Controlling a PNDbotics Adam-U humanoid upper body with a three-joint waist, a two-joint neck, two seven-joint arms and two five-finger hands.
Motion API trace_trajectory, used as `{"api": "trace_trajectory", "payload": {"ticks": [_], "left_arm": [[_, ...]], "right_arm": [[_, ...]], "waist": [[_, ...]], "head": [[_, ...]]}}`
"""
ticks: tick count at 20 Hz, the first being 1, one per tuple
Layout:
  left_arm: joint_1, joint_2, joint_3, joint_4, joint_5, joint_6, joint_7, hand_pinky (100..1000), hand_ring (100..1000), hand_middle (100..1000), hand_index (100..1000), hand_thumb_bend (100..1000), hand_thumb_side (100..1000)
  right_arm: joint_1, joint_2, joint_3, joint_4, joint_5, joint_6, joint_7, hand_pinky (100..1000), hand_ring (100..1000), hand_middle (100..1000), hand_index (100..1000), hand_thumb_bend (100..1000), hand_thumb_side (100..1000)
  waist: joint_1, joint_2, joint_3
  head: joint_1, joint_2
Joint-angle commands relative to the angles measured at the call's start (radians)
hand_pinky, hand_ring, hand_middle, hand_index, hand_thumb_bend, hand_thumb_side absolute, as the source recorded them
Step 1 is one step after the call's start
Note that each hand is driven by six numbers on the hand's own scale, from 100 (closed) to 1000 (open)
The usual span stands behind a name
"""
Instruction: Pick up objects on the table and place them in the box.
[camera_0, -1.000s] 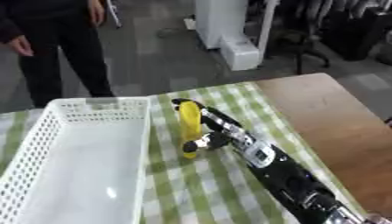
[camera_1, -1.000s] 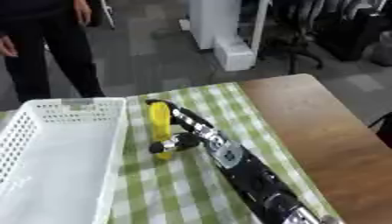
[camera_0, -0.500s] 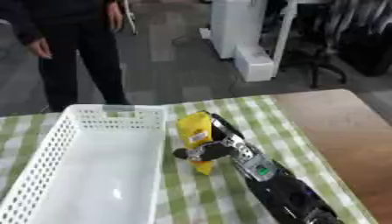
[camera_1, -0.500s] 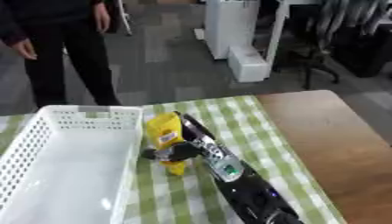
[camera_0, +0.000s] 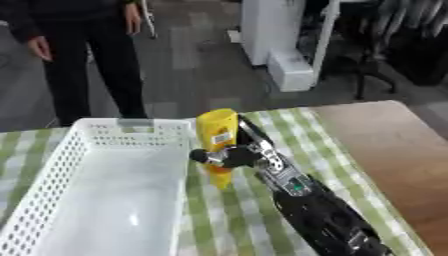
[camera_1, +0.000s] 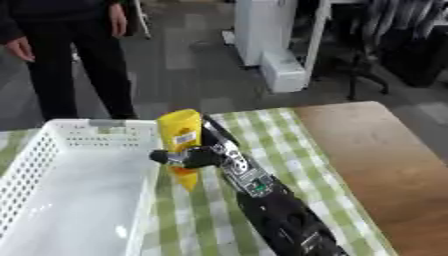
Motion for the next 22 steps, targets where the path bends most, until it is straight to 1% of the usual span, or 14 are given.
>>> {"api": "trace_trajectory", "payload": {"ticks": [1,5,8,11,13,17,22], "left_arm": [[-0.010,0.015,0.001,-0.015,0.010,-0.003,-0.006,639,582,862,899,382,774],[-0.010,0.018,0.002,-0.015,0.013,-0.005,-0.005,640,583,861,898,382,774],[-0.015,0.019,0.002,-0.015,0.021,-0.007,-0.002,643,584,859,898,382,774],[-0.025,0.021,0.005,-0.015,0.039,-0.016,0.003,648,590,856,898,379,771],[-0.032,0.022,0.009,-0.015,0.047,-0.029,0.007,651,593,856,897,380,770],[-0.048,0.023,0.010,-0.015,0.062,-0.047,0.016,660,601,854,895,380,768],[-0.073,0.019,0.018,-0.015,0.076,-0.041,0.034,667,608,852,894,380,766]], "right_arm": [[-0.037,-0.018,-0.001,-0.072,-0.056,0.036,-0.012,100,100,100,100,716,115],[-0.055,-0.024,0.009,-0.176,-0.118,0.076,-0.044,100,100,100,100,720,119],[-0.069,-0.030,0.018,-0.259,-0.151,0.085,-0.074,100,100,100,100,721,120],[-0.077,-0.032,0.029,-0.315,-0.179,0.091,-0.097,100,100,100,100,720,120],[-0.084,-0.031,0.036,-0.337,-0.191,0.093,-0.105,100,100,100,100,720,120],[-0.095,-0.024,0.051,-0.362,-0.208,0.091,-0.106,100,100,100,100,722,122],[-0.100,-0.013,0.068,-0.362,-0.235,0.088,-0.102,100,100,100,100,721,122]], "waist": [[0.002,-0.020,-0.002],[0.001,-0.024,-0.005],[-0.001,-0.031,-0.009],[-0.003,-0.040,-0.011],[-0.005,-0.046,-0.011],[-0.015,-0.065,-0.005],[-0.029,-0.079,0.011]], "head": [[-0.008,-0.001],[-0.012,0.002],[-0.015,0.006],[-0.014,0.007],[-0.010,0.004],[-0.017,0.015],[-0.031,0.027]]}}
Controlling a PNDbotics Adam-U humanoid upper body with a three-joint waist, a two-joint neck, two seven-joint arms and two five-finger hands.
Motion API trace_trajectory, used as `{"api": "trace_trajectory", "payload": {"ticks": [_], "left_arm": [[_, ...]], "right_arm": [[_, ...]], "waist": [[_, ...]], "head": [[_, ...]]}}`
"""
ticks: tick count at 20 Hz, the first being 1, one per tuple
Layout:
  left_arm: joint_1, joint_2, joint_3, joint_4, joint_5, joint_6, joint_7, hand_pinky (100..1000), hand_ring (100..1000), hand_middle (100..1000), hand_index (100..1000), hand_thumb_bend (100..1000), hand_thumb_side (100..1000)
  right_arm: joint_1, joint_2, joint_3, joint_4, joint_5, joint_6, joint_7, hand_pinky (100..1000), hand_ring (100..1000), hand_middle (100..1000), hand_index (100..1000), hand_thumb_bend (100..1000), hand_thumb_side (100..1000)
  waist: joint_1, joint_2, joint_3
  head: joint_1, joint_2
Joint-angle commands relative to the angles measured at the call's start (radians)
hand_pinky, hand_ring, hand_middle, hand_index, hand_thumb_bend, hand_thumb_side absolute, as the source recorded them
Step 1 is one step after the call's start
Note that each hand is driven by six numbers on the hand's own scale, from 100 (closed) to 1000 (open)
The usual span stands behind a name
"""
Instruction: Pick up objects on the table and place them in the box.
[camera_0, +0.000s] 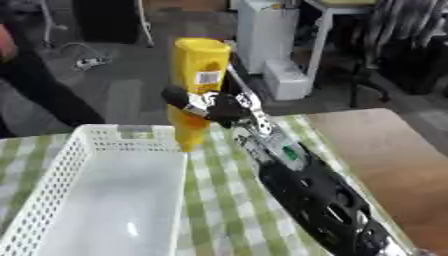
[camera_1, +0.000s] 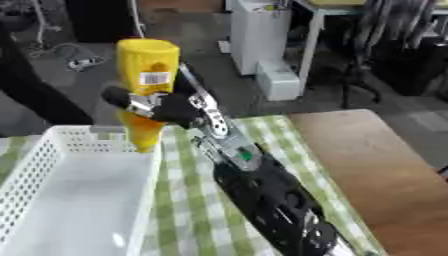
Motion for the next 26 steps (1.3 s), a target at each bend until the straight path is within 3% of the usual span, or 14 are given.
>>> {"api": "trace_trajectory", "payload": {"ticks": [1,8,9,10,11,12,19,20,21,22,23,24,25,26], "left_arm": [[-0.028,0.016,0.018,-0.015,0.016,0.003,0.014,666,608,852,894,380,766],[-0.086,-0.007,0.016,-0.015,0.043,0.005,0.030,676,617,849,894,383,765],[-0.095,-0.011,0.014,-0.015,0.048,0.004,0.030,676,617,848,894,382,765],[-0.102,-0.014,0.012,-0.015,0.054,0.004,0.029,678,619,848,894,382,764],[-0.111,-0.018,0.011,-0.015,0.060,0.004,0.028,678,619,847,893,382,765],[-0.118,-0.021,0.010,-0.015,0.067,0.005,0.026,681,621,846,893,382,764],[-0.161,-0.039,0.002,-0.015,0.095,0.009,0.021,685,624,844,880,380,763],[-0.165,-0.041,0.000,-0.015,0.098,0.010,0.020,685,623,843,880,380,763],[-0.170,-0.043,-0.002,-0.015,0.100,0.013,0.018,686,623,843,880,380,763],[-0.174,-0.044,-0.003,-0.015,0.103,0.015,0.017,686,623,843,880,380,763],[-0.180,-0.046,-0.005,-0.015,0.106,0.017,0.016,687,624,842,880,379,763],[-0.184,-0.047,-0.006,-0.015,0.109,0.019,0.015,688,625,842,880,380,768],[-0.189,-0.048,-0.005,-0.015,0.110,0.019,0.015,690,625,839,879,387,762],[-0.191,-0.047,-0.003,-0.015,0.108,0.017,0.015,690,624,839,879,391,761]], "right_arm": [[-0.029,-0.002,0.004,-0.020,-0.024,0.002,0.005,100,100,100,100,721,122],[-0.031,0.021,0.020,-0.015,-0.055,0.023,0.033,100,100,100,100,723,127],[-0.029,0.026,0.022,-0.015,-0.058,0.026,0.038,100,100,100,100,722,218],[-0.027,0.029,0.022,-0.016,-0.061,0.027,0.040,100,100,100,100,733,133],[-0.024,0.031,0.022,-0.015,-0.064,0.026,0.042,100,100,100,100,749,240],[-0.023,0.032,0.023,-0.014,-0.065,0.024,0.044,100,100,100,100,738,137],[-0.013,0.051,0.036,-0.009,-0.060,0.024,0.079,100,100,100,100,775,175],[-0.010,0.051,0.037,-0.008,-0.056,0.020,0.089,100,100,100,143,803,215],[-0.008,0.050,0.040,-0.007,-0.043,0.009,0.103,100,100,100,285,800,320],[-0.006,0.049,0.042,-0.003,-0.029,-0.002,0.117,100,100,310,518,827,429],[-0.004,0.048,0.051,0.000,-0.011,-0.004,0.153,100,410,556,727,822,517],[-0.002,0.048,0.055,0.006,0.002,-0.002,0.194,100,652,789,894,818,561],[0.001,0.049,0.058,0.015,0.012,0.008,0.243,205,773,886,965,818,600],[0.003,0.051,0.056,0.024,0.016,0.017,0.287,267,838,957,1000,815,609]], "waist": [[-0.002,-0.028,0.009],[-0.021,-0.019,0.049],[-0.025,-0.017,0.055],[-0.028,-0.014,0.061],[-0.031,-0.012,0.068],[-0.034,-0.010,0.074],[-0.055,-0.003,0.105],[-0.058,-0.002,0.108],[-0.061,-0.001,0.109],[-0.063,-0.001,0.110],[-0.066,-0.001,0.110],[-0.068,-0.001,0.110],[-0.070,-0.001,0.112],[-0.071,-0.002,0.112]], "head": [[-0.018,0.010],[-0.016,0.029],[-0.015,0.030],[-0.013,0.031],[-0.012,0.032],[-0.012,0.033],[-0.020,0.047],[-0.021,0.049],[-0.021,0.051],[-0.022,0.052],[-0.023,0.054],[-0.024,0.055],[-0.025,0.055],[-0.025,0.055]]}}
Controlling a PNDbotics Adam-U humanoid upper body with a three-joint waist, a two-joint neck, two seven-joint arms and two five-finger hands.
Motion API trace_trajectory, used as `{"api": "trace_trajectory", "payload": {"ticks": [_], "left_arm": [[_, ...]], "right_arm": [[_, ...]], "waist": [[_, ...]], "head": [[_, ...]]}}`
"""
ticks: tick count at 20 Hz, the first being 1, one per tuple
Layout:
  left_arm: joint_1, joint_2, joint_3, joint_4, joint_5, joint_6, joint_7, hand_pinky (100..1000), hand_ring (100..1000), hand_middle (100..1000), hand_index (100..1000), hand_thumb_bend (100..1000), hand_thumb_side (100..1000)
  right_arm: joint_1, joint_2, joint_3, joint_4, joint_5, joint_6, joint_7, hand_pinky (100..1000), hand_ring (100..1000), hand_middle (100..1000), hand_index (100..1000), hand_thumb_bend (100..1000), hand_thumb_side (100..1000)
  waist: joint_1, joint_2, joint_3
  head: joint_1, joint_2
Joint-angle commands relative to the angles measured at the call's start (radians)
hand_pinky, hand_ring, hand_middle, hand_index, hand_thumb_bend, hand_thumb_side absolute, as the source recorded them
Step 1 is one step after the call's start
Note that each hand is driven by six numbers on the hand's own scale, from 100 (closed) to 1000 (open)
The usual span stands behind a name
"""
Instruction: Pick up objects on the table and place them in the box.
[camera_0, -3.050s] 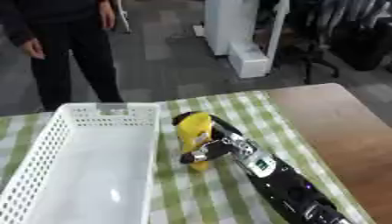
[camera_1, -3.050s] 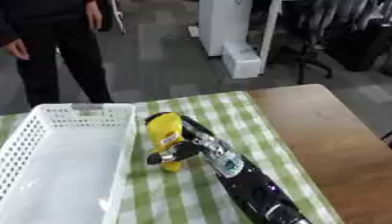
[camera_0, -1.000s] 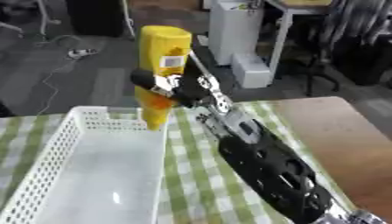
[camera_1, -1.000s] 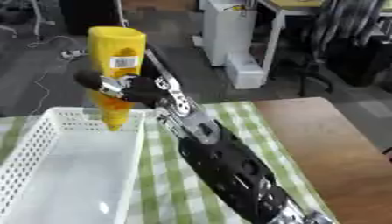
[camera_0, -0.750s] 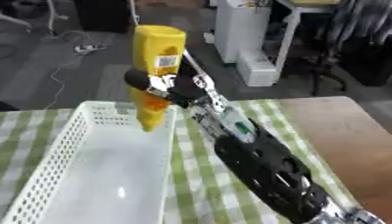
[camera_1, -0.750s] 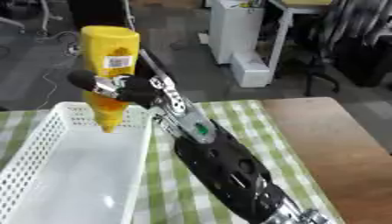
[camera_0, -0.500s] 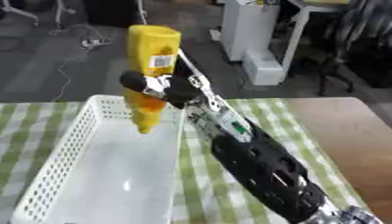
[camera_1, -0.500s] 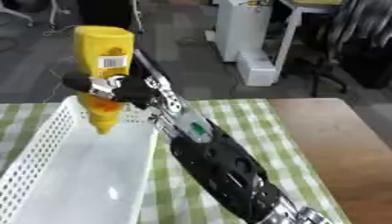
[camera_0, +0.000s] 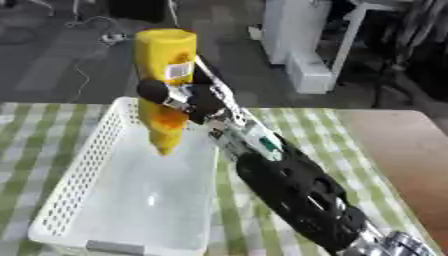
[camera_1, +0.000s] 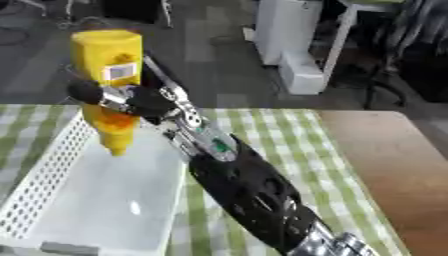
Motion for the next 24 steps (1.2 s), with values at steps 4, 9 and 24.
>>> {"api": "trace_trajectory", "payload": {"ticks": [4,9,24], "left_arm": [[-0.024,0.006,0.001,-0.015,-0.003,0.010,0.006,690,623,840,879,389,762],[-0.025,0.011,0.000,-0.015,-0.001,0.009,0.009,690,623,840,879,387,762],[0.093,0.086,0.000,-0.015,-0.029,0.001,-0.003,684,616,841,879,384,760]], "right_arm": [[0.001,-0.001,-0.015,0.044,0.009,0.033,0.222,419,952,1000,1000,800,635],[0.004,-0.003,-0.026,0.069,-0.016,0.042,0.283,415,930,1000,1000,793,651],[0.040,-0.121,-0.071,-0.088,-0.191,0.004,-0.006,352,853,903,957,695,692]], "waist": [[0.001,-0.021,0.000],[0.003,-0.025,-0.005],[0.025,-0.124,-0.114]], "head": [[-0.008,-0.007],[0.000,-0.022],[0.027,-0.045]]}}
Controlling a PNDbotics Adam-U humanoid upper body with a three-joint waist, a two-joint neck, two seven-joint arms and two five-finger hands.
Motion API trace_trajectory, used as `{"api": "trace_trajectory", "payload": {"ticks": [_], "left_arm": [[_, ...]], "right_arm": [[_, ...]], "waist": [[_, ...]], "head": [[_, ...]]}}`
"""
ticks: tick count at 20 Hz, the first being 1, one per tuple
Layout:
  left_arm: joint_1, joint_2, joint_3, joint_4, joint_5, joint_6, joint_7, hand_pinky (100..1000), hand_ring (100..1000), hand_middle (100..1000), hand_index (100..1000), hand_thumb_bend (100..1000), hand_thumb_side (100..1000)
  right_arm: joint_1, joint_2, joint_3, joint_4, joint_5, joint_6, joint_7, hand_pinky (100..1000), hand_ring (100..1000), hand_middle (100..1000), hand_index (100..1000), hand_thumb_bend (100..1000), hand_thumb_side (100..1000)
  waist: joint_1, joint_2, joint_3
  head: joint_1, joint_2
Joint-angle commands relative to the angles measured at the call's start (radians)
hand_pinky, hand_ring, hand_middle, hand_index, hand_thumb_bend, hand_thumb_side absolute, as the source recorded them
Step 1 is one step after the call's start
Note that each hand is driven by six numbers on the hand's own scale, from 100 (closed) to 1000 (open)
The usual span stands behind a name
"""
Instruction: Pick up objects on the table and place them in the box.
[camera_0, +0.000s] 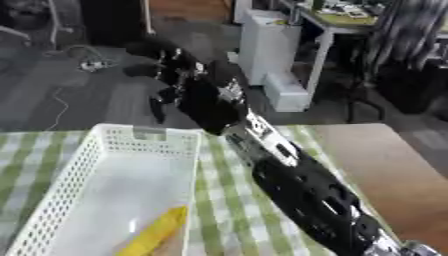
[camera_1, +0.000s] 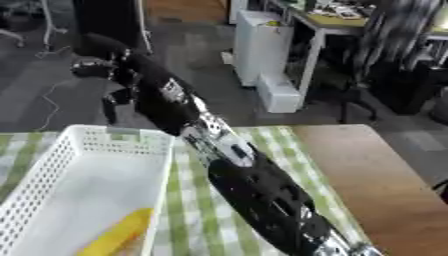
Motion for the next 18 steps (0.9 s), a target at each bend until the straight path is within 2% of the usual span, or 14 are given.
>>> {"api": "trace_trajectory", "payload": {"ticks": [1,3,7,10,14,16,17,18], "left_arm": [[0.020,0.043,-0.002,-0.015,-0.019,-0.001,-0.004,684,615,842,879,382,760],[0.050,0.060,-0.004,-0.015,-0.030,0.001,-0.005,684,615,842,879,380,761],[0.107,0.093,-0.007,-0.015,-0.051,0.008,-0.004,685,614,841,874,378,762],[0.142,0.113,-0.006,-0.015,-0.064,0.008,-0.002,685,614,841,870,376,762],[0.188,0.133,0.002,-0.015,-0.091,0.006,0.001,680,607,841,868,376,764],[0.211,0.142,0.006,-0.015,-0.109,0.007,0.000,678,604,842,866,375,765],[0.221,0.145,0.008,-0.015,-0.117,0.006,-0.001,674,600,842,864,374,767],[0.234,0.150,0.013,-0.015,-0.127,0.003,-0.002,673,598,843,864,374,767]], "right_arm": [[0.008,-0.053,-0.019,-0.061,-0.041,0.008,-0.082,348,847,893,947,660,689],[0.040,-0.077,-0.024,-0.111,-0.068,0.019,-0.121,350,843,890,941,624,669],[0.161,-0.154,-0.046,-0.251,-0.104,0.011,-0.181,362,841,883,931,592,662],[0.304,-0.211,-0.082,-0.386,-0.154,-0.007,-0.239,369,835,874,919,579,658],[0.540,-0.236,-0.157,-0.592,-0.223,-0.045,-0.359,385,819,855,899,572,660],[0.630,-0.216,-0.197,-0.628,-0.240,-0.081,-0.400,392,816,853,897,570,666],[0.664,-0.199,-0.214,-0.634,-0.244,-0.102,-0.410,420,809,848,891,644,728],[0.697,-0.166,-0.240,-0.637,-0.248,-0.128,-0.424,432,805,839,886,562,673]], "waist": [[0.004,-0.044,-0.018],[-0.002,-0.074,-0.041],[-0.017,-0.135,-0.085],[-0.026,-0.168,-0.116],[-0.026,-0.186,-0.158],[-0.021,-0.185,-0.179],[-0.018,-0.183,-0.188],[-0.011,-0.178,-0.202]], "head": [[0.012,-0.013],[0.012,0.000],[0.010,0.019],[0.007,0.028],[-0.013,0.026],[-0.009,0.015],[-0.004,0.009],[0.006,-0.001]]}}
